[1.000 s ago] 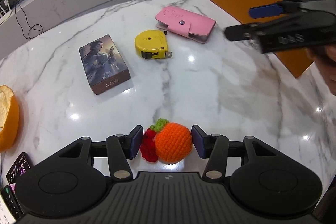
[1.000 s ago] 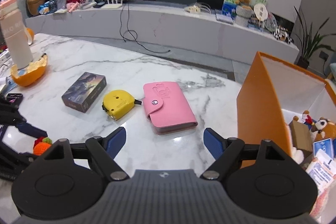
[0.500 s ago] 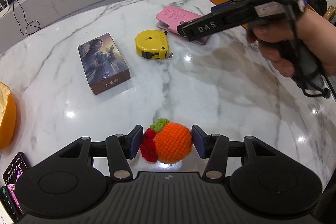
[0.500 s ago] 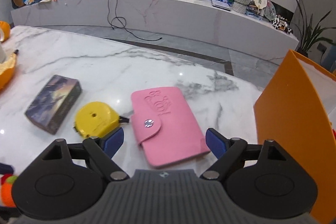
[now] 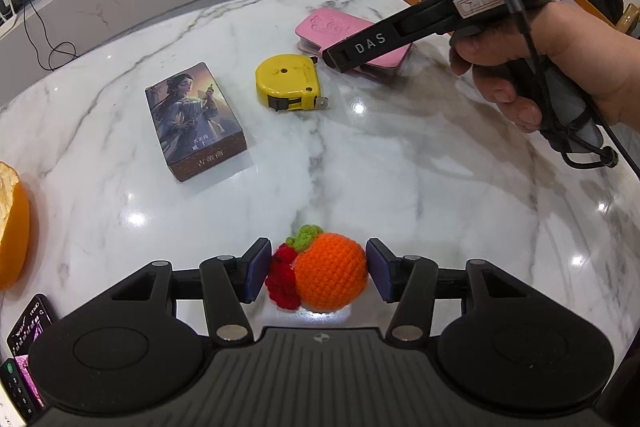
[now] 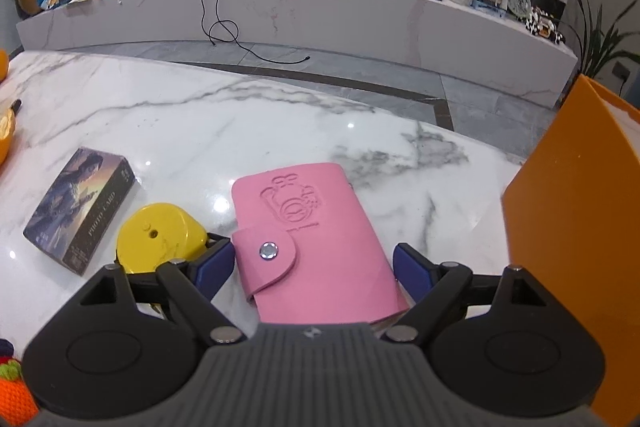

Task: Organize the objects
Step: 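Grasp the pink wallet with the right tool while the left tool holds the crocheted orange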

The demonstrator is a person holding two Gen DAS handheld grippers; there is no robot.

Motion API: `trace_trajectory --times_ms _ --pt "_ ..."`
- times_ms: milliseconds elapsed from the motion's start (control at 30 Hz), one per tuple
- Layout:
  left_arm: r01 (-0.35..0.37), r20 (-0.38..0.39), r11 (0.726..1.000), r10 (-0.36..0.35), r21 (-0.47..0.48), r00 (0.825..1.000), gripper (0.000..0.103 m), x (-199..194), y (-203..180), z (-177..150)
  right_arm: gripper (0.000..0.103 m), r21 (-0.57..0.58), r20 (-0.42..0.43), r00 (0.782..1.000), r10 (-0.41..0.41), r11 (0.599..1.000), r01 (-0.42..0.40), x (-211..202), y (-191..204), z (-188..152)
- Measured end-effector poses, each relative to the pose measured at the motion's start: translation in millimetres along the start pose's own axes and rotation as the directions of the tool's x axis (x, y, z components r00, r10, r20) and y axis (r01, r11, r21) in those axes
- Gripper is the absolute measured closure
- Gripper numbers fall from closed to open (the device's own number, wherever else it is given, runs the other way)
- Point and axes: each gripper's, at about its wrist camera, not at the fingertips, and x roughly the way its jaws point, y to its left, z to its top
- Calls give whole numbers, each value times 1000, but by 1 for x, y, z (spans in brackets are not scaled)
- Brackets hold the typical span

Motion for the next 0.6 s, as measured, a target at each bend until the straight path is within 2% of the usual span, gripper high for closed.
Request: trace_trajectory --times_ms 233,600 --pt "-13 -6 1000 13 6 1000 41 3 -3 1 17 -4 -18 1000 8 1000 -8 -13 -1 -15" --pt "-25 -16 999 25 19 1000 41 8 -7 0 17 -21 -51 998 47 999 -48 -66 9 -72"
